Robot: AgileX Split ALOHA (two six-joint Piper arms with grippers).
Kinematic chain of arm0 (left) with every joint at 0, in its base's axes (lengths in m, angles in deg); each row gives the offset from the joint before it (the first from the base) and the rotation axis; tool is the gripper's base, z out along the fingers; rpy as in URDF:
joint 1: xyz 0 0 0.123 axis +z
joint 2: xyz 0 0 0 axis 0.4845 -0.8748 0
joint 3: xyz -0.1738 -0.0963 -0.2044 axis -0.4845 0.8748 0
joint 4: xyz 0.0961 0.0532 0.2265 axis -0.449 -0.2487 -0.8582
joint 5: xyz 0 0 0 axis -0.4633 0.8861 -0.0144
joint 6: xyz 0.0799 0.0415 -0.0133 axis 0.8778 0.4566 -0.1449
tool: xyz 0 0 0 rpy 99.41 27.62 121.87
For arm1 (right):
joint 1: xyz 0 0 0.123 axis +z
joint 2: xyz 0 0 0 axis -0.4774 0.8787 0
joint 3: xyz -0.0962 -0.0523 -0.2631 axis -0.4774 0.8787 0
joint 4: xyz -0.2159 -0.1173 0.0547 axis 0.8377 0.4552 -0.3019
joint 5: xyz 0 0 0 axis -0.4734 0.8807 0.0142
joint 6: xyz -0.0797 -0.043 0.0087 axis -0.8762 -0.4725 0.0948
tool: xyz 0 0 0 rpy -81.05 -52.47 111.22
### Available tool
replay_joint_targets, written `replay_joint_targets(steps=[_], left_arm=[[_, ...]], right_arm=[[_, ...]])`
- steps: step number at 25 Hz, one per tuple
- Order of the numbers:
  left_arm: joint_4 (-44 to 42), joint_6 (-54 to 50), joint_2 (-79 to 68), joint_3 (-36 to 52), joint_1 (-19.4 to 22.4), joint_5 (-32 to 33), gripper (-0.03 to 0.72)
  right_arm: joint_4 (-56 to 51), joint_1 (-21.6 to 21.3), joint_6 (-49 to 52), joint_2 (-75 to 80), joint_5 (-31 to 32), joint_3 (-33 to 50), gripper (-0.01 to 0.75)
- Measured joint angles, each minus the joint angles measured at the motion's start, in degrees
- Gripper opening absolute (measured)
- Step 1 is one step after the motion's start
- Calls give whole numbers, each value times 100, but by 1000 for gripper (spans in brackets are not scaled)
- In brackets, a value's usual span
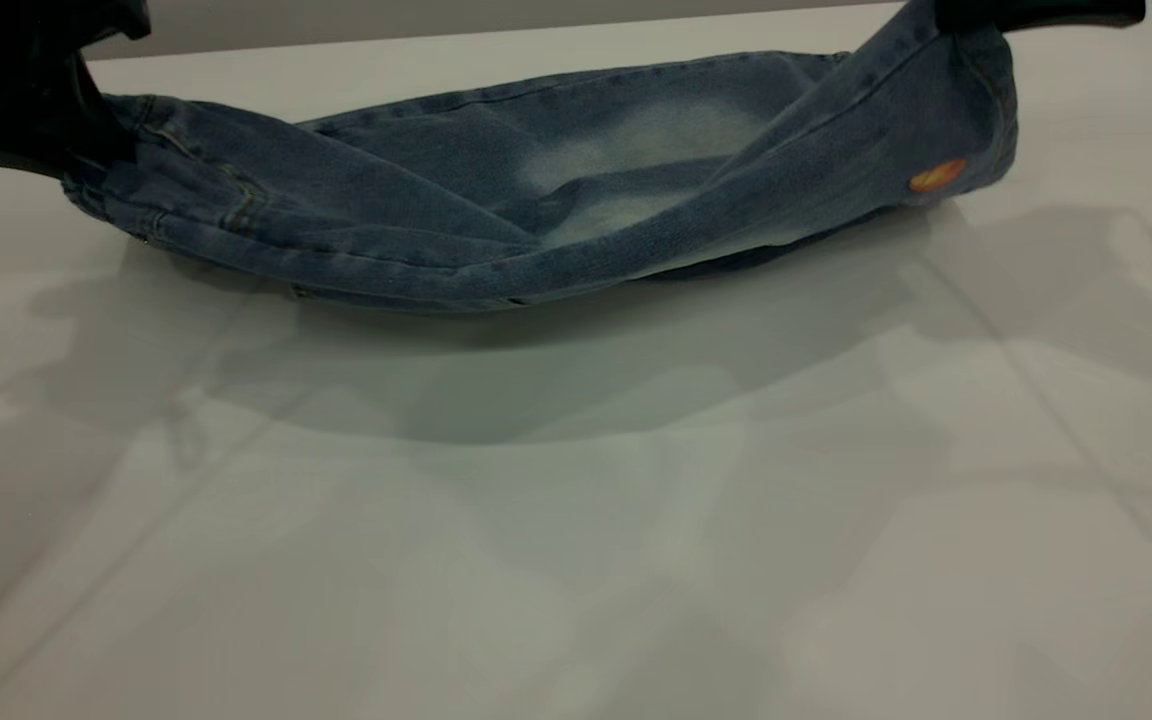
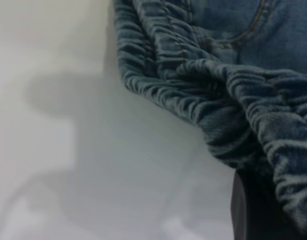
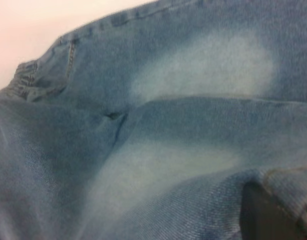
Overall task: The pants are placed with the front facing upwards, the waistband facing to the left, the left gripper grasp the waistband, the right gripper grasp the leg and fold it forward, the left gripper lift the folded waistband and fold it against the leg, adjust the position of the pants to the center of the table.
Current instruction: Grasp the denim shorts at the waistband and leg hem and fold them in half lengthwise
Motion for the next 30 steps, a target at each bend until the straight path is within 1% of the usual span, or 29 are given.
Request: replay_joint_targets(steps=[2, 6, 12, 14, 21, 25, 30], left_arm=[[129, 106, 0, -129, 0, 132, 152], [116, 305, -40, -592, 0, 735, 152], [-36, 535, -416, -1361, 0, 2133, 150], [-177, 527, -529, -1532, 6, 2438, 150], [-368, 494, -893, -2055, 6, 2922, 150], [-368, 488, -1185, -2480, 6, 3192, 150], [-493, 488, -1508, -3054, 6, 3459, 150]], right_arm=[[-7, 0, 0, 0, -21, -22, 15], [53, 0, 0, 0, -141, -22, 15], [128, 0, 0, 0, -142, -22, 15], [128, 0, -5, 0, -142, -22, 15], [150, 0, -89, 13, -433, -84, 15], [188, 0, -89, 102, -404, -342, 15], [600, 0, 316, 404, -323, -760, 15]])
